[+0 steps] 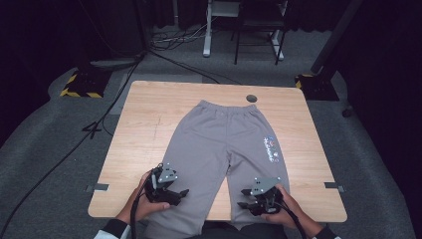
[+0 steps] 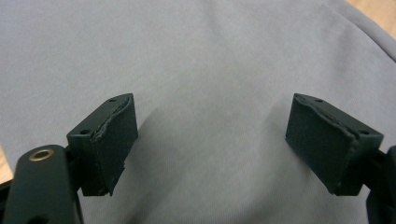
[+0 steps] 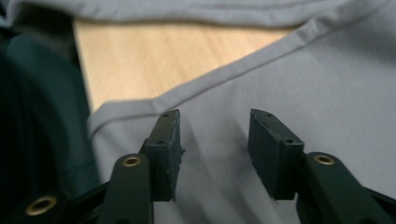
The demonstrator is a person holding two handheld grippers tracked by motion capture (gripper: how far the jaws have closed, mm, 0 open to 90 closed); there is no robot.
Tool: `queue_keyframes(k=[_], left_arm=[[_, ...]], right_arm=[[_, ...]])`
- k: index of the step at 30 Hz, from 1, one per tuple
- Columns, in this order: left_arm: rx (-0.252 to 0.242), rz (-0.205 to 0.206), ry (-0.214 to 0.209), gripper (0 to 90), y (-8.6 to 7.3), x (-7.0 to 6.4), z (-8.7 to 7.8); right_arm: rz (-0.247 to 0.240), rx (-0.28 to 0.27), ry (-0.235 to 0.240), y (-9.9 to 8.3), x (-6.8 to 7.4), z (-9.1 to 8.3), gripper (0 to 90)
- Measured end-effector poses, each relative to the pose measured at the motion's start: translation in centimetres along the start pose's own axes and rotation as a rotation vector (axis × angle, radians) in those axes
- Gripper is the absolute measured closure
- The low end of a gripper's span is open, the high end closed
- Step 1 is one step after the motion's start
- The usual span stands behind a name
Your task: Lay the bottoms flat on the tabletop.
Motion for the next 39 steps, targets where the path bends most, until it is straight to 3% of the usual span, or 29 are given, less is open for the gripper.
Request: queue_keyframes(k=[6, 8, 11, 13, 19, 22, 24, 27, 29, 32, 35, 37, 39], left_arm=[[0.021, -0.018, 0.012, 16.2, -1.2, 0.0, -1.4], [0.032, -0.009, 0.019, 16.7, -1.3, -0.3, -1.8], [-0.001, -0.006, 0.058, 16.5, -0.8, -0.3, -2.4], [-0.039, -0.018, 0.062, 16.6, 0.0, 0.0, -3.0], [-0.056, 0.002, 0.127, 16.8, 1.4, 1.5, -4.0], [-0.059, -0.005, 0.151, 17.6, 1.3, 2.7, -4.1], [-0.041, 0.005, 0.189, 18.1, 0.9, 3.7, -3.9], [-0.009, -0.026, 0.219, 18.9, -0.3, 5.4, -3.3], [0.011, -0.035, 0.249, 19.1, -1.3, 6.3, -3.0], [0.024, -0.064, 0.258, 18.7, -2.5, 7.2, -3.0], [0.042, -0.089, 0.254, 18.6, -3.7, 7.8, -3.1], [0.058, -0.113, 0.238, 17.4, -4.6, 8.0, -3.2], [0.045, -0.142, 0.226, 17.1, -5.3, 8.3, -3.4]], right_arm=[[-0.009, 0.052, 0.023, -1.9, 1.9, -1.7, 54.3], [0.0, 0.065, 0.021, -2.4, 2.1, -2.2, 47.2], [0.015, 0.039, -0.006, -2.4, 1.7, -3.6, 41.1], [0.02, -0.004, -0.072, -2.0, 0.9, -5.2, 36.3], [0.052, -0.074, -0.229, -2.0, -2.2, -9.1, 29.7], [0.089, -0.085, -0.324, -3.1, -4.2, -10.7, 28.8], [0.142, -0.1, -0.373, -4.4, -5.7, -11.9, 26.7], [0.21, -0.125, -0.425, -6.3, -7.1, -13.2, 27.0], [0.254, -0.137, -0.445, -7.6, -7.8, -13.8, 26.8], [0.31, -0.16, -0.464, -9.3, -8.5, -14.4, 26.7], [0.353, -0.153, -0.485, -10.8, -9.1, -14.4, 26.6], [0.383, -0.176, -0.469, -11.4, -9.4, -14.4, 26.1], [0.398, -0.184, -0.474, -11.8, -9.6, -14.1, 25.8]])
Point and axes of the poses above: each handheld gripper's, and its own axes: z roughly forward along the jaws, y roughly out of its top, x roughly to its left, the point moved 4 cm from there along z, roughly forward along the jaws, and after that the axes turned 15 degrees about y, right-handed, at the moved point
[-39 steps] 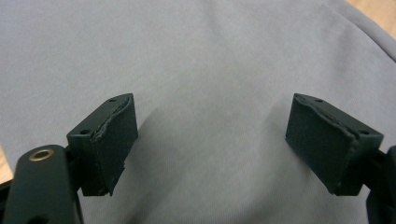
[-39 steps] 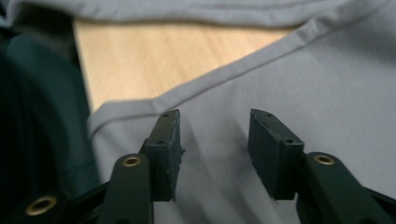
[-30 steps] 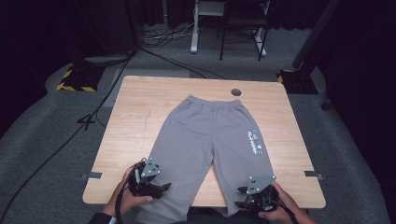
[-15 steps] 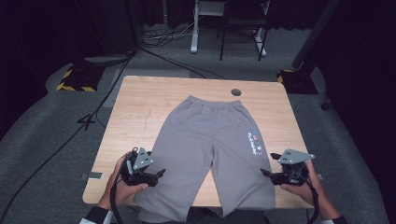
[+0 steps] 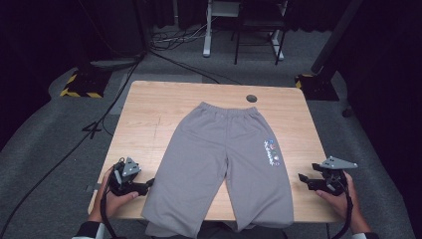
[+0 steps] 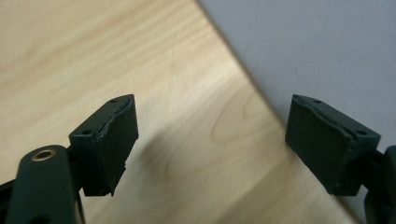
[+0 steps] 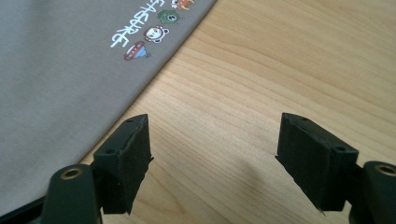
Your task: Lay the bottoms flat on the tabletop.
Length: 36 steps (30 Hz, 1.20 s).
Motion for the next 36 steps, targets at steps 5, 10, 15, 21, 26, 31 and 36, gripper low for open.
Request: queue_keyframes(k=[5, 10, 15, 21, 26, 31, 36], left_arm=[[0.019, -0.062, -0.021, 16.9, -0.6, 0.3, -0.2], [0.022, -0.077, -0.007, 16.5, -0.6, 0.2, -0.2], [0.025, -0.083, -0.005, 16.6, -0.6, 0.1, -0.2], [0.023, -0.084, -0.005, 16.5, -0.6, 0.1, -0.2], [0.023, -0.084, -0.004, 16.6, -0.6, 0.2, -0.2], [0.023, -0.084, -0.004, 16.6, -0.6, 0.2, -0.2], [0.023, -0.084, -0.004, 16.6, -0.6, 0.2, -0.2]], right_arm=[[0.04, -0.008, 0.012, -0.8, -0.5, 0.8, 25.2], [0.06, -0.03, -0.004, -1.0, -0.6, 1.3, 22.4], [0.064, -0.038, -0.01, -1.1, -0.5, 1.3, 21.8], [0.07, -0.041, -0.014, -1.1, -0.5, 1.4, 21.2], [0.07, -0.041, -0.014, -1.1, -0.5, 1.4, 21.2], [0.07, -0.041, -0.014, -1.1, -0.5, 1.4, 21.2], [0.068, -0.04, -0.015, -1.1, -0.5, 1.4, 20.8]])
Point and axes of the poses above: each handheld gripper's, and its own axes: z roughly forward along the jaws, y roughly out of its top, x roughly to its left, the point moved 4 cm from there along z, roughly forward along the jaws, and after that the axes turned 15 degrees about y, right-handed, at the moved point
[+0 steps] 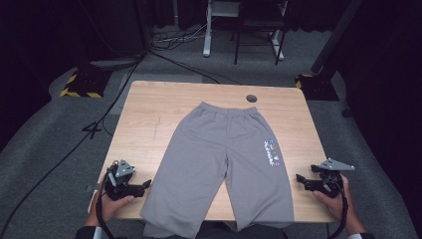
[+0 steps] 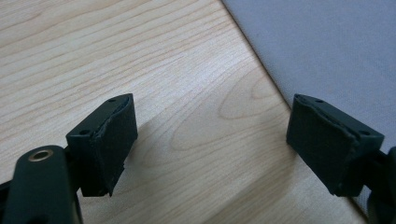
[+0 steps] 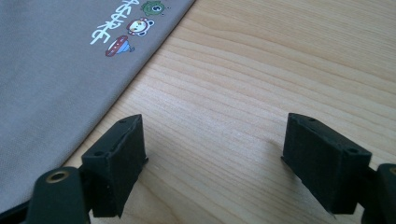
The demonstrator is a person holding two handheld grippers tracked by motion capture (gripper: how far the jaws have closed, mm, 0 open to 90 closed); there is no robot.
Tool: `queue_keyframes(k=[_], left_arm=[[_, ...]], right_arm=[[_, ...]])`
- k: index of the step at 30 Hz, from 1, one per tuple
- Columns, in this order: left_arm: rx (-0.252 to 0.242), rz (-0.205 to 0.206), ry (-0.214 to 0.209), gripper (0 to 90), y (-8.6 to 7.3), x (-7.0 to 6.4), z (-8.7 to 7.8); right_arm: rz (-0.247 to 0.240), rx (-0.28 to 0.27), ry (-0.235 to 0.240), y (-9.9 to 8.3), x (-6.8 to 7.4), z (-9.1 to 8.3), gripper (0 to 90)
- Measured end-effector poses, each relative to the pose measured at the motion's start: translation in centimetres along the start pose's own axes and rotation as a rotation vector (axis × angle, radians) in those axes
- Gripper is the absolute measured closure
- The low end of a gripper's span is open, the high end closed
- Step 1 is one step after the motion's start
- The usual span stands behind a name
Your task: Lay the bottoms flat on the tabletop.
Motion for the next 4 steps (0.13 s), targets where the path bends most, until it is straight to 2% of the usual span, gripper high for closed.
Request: queue_keyframes(k=[4], left_arm=[[0.001, 0.001, -0.001, 16.6, 0.0, 0.0, -0.01]], right_arm=[[0.0, -0.001, 0.0, 0.01, 0.0, 0.02, 20.6]])
Point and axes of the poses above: each handheld gripper's, and its own axes: z roughly forward along the jaws, y roughly out of its top, x roughly to its left, the point moved 4 cm from there along z, roughly forward along the jaws, and after that the axes turned 15 degrees about y, right-handed, at the moved point
